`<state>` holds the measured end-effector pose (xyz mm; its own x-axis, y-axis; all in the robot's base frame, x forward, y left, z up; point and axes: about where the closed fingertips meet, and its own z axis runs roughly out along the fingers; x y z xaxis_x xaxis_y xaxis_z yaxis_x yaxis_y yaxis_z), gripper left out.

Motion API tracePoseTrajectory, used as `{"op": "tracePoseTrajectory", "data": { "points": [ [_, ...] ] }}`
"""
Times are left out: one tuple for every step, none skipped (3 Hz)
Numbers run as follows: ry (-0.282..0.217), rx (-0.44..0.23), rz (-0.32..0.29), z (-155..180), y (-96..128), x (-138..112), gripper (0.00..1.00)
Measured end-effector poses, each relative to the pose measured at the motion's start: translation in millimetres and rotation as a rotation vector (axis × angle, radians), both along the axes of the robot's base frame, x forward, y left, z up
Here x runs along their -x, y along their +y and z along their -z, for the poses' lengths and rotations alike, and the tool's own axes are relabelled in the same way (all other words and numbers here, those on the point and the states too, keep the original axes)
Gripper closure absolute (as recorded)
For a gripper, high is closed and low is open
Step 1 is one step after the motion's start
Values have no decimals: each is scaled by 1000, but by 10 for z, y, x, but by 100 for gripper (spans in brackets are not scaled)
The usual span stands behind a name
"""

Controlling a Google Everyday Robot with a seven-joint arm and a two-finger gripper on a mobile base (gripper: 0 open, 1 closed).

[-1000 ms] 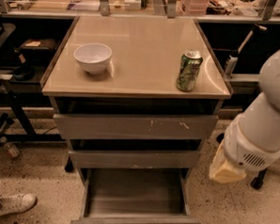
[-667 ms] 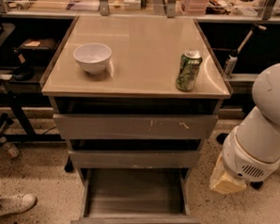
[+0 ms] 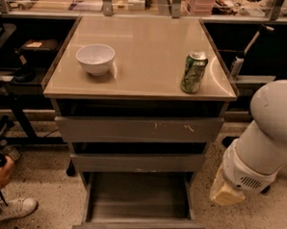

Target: Close bottom drawer

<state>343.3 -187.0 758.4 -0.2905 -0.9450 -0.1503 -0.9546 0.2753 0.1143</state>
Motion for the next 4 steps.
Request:
{"op": "tracePoseTrajectory", "data": {
  "points": [
    [92, -4, 28, 685, 77, 17, 100],
    [166, -9, 69, 1284, 126, -14, 100],
    [229, -30, 102, 1657, 196, -21, 100],
    [229, -30, 102, 1659, 197, -19, 100]
  ]
}}
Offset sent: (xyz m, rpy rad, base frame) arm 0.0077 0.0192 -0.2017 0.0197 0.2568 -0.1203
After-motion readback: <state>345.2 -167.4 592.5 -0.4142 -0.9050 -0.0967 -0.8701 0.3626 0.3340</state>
